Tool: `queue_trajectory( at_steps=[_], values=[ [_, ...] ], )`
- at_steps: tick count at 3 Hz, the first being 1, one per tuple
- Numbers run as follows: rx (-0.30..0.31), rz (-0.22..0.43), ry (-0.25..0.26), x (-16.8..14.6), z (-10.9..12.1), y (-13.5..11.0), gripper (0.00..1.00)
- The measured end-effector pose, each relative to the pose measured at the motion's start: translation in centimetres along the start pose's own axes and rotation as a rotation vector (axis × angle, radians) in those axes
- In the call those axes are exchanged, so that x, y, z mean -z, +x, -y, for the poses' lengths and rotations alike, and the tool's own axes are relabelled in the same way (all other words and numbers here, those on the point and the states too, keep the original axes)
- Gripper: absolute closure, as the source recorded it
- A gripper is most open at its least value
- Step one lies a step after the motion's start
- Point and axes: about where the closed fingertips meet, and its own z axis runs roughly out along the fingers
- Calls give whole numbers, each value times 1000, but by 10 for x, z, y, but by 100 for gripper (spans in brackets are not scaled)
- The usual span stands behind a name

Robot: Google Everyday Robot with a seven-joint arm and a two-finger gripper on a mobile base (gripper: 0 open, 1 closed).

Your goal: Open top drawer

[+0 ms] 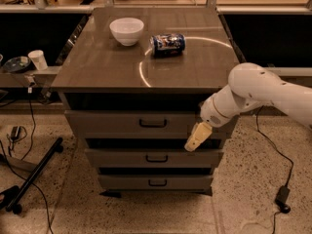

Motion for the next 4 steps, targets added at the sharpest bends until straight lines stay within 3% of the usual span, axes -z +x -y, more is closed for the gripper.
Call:
queue_trajectory(
  at_steps=[4],
  values=[
    [38,-47,-46,5,-21,19,0]
  ],
)
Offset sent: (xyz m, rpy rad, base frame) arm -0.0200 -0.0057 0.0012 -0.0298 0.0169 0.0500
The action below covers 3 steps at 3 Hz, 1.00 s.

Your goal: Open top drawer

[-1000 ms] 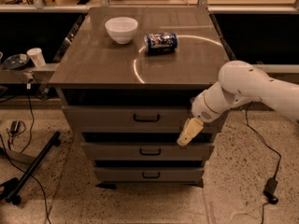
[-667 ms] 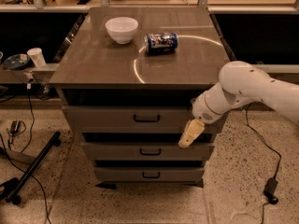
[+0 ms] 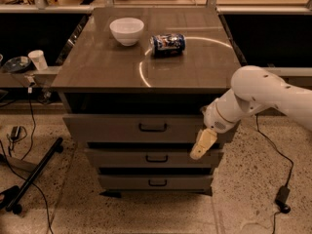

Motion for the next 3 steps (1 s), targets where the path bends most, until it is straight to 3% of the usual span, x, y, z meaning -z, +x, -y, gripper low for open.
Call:
queue_trajectory(
  at_steps=[3],
  values=[
    [-14,-31,-16,9,-31,26,0]
  ],
)
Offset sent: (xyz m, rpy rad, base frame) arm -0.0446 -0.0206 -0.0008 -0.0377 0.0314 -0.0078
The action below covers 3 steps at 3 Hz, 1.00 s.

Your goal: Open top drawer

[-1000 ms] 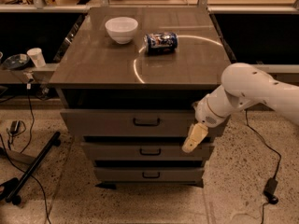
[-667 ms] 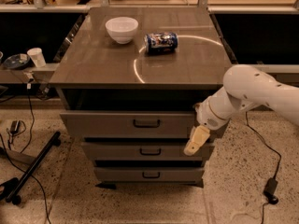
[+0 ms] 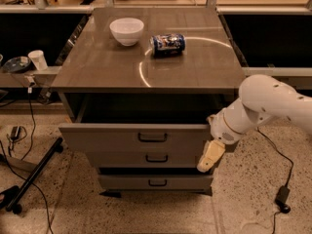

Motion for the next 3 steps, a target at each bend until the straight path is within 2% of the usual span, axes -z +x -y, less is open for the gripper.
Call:
queue_trajectory(
  at_steps=[3],
  values=[
    [-25,0,11,13,-41,33,0]
  ],
)
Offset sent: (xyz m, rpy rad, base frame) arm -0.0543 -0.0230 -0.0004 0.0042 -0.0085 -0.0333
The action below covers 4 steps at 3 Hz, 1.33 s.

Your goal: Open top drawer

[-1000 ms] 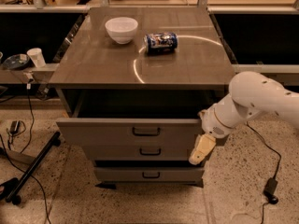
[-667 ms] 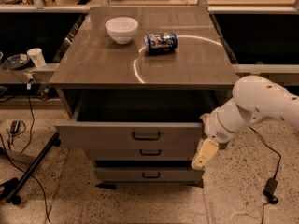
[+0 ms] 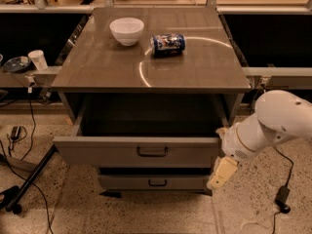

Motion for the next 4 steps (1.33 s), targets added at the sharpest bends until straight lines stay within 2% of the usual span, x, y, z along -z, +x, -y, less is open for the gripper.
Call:
queue_trajectory(
  at_steps=[1,2,3,4],
  values=[
    [20,-37,-2,16,-44,27,0],
    [20,-37,-2,16,-44,27,0],
    [62,-41,-16,16,-57,19,0],
    [83,-49,-36,18,-84,28,0]
  ],
)
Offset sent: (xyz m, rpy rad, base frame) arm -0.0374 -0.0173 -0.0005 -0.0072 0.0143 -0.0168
